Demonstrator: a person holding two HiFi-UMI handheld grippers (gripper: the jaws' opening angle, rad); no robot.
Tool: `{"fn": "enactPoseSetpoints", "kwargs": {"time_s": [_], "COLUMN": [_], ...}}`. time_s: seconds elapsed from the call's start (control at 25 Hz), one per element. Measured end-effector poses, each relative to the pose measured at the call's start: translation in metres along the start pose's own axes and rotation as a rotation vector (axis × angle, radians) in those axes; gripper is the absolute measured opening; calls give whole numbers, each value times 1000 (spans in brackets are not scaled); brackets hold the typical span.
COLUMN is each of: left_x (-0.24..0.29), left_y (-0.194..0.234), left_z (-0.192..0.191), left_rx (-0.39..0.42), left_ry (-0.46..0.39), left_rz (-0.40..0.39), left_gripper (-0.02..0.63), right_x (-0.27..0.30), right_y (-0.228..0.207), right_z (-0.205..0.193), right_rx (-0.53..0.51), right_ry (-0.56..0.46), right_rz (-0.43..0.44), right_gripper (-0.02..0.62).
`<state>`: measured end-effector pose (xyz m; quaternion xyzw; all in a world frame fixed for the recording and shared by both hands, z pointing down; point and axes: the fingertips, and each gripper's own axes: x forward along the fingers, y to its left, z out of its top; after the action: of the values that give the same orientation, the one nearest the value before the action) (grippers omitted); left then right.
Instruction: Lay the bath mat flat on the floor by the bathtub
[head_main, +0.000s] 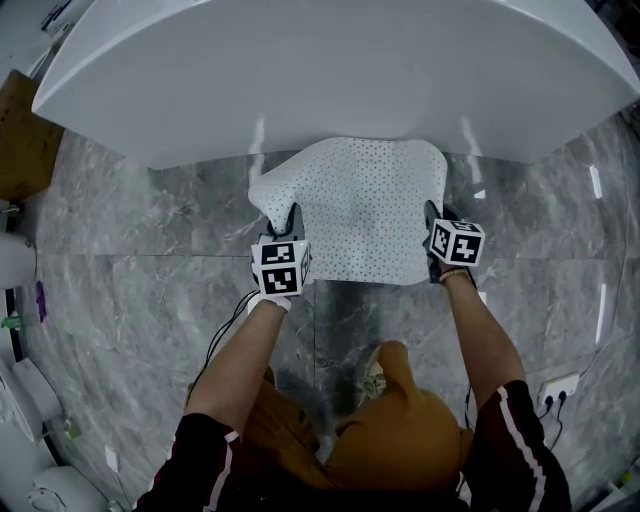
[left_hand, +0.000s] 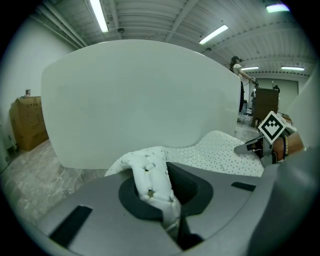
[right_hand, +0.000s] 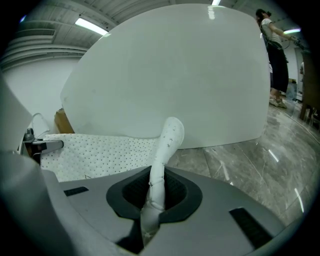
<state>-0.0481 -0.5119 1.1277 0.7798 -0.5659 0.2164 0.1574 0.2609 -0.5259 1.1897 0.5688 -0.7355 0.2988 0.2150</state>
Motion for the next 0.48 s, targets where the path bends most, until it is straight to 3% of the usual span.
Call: {"fn": "enactPoseSetpoints", "kwargs": {"time_s": [0.2, 0.28, 0.36, 0.48], "left_x": [3, 4, 5, 6], "left_y": [-8, -12, -15, -18], "left_z": [-4, -7, -10, -17], "left_rx": [-12, -8, -2, 0], "left_ry": [-3, -1, 8, 23], "left_rz": [1, 2, 4, 13], "left_gripper": [32, 32, 32, 32], "right_x": [2, 0, -3, -21], "right_y": [-7, -10, -15, -21], "right_z": [1, 0, 0, 6], "right_rx": [-26, -45, -34, -6], "right_ry": [-1, -12, -30, -92], "right_rz": [-33, -58, -90, -128], "right_gripper": [65, 106, 189, 204]}}
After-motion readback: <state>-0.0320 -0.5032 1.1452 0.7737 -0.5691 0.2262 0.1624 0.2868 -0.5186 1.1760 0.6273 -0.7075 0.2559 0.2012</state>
